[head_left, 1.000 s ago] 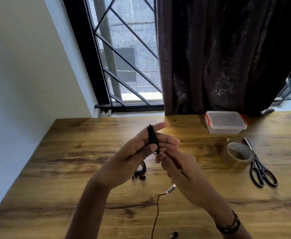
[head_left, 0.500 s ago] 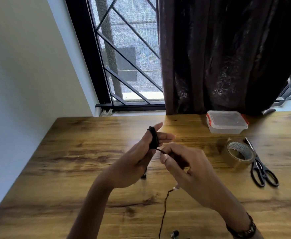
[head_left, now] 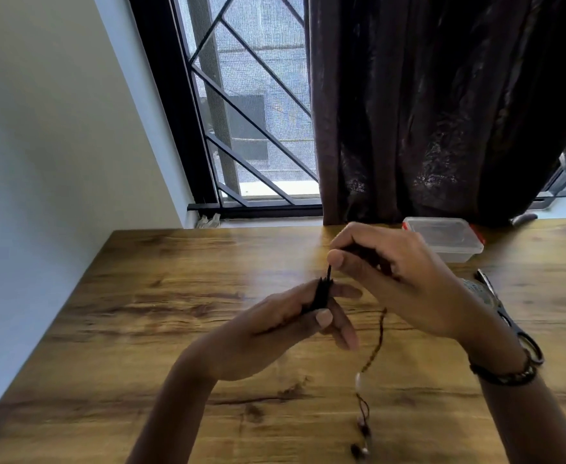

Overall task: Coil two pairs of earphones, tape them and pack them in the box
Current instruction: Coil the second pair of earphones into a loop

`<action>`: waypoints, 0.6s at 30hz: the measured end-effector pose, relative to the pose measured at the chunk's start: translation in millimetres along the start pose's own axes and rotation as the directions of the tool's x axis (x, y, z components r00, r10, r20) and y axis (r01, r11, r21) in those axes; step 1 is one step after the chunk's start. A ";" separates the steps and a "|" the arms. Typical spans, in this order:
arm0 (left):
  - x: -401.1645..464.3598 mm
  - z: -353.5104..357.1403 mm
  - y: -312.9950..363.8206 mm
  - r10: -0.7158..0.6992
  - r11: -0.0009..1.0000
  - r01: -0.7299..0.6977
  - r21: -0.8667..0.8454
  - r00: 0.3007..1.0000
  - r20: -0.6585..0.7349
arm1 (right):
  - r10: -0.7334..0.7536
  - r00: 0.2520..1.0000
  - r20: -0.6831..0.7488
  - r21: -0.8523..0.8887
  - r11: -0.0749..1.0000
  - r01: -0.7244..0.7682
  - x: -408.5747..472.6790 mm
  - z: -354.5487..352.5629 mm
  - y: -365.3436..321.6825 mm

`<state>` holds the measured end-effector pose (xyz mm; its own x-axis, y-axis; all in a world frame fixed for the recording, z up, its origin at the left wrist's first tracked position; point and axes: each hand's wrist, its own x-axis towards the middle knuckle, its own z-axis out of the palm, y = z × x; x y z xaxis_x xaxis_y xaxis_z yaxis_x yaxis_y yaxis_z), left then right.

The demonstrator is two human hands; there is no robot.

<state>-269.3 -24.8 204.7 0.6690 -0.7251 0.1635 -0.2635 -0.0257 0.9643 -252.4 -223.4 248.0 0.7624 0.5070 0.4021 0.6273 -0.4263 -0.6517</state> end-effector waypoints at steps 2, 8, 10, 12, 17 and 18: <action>-0.3 0.7 2.1 0.023 0.999 -0.023 -0.034 1.000 0.005 | -0.012 1.000 -0.020 0.029 0.999 0.013 3.1 -2.9 2.4; 1.1 -1.9 7.9 0.136 0.980 -0.133 -0.146 0.991 0.008 | 0.033 0.996 -0.086 0.265 0.964 -0.009 2.2 9.9 19.3; 2.3 -2.2 9.9 0.170 0.973 -0.168 -0.160 0.985 -0.002 | 0.069 0.993 -0.100 0.351 0.936 -0.030 0.1 20.2 24.4; 4.1 -1.8 11.0 0.198 0.966 -0.198 -0.165 0.980 -0.020 | 0.092 0.990 -0.110 0.437 0.899 -0.035 -3.3 31.9 26.9; 9.4 -1.7 10.7 0.226 0.953 -0.241 -0.182 0.969 -0.100 | 0.193 0.975 -0.110 0.589 0.803 -0.092 -13.7 58.7 27.7; 10.2 -2.1 10.1 0.219 0.953 -0.238 -0.186 0.969 -0.118 | 0.204 0.971 -0.125 0.596 0.798 -0.091 -15.4 63.2 26.3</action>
<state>-263.6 -31.1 216.5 0.6720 -0.6269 0.3943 -0.2817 0.2760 0.9190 -257.8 -195.1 184.1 0.8881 0.3115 0.3380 0.3365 0.0605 -0.9398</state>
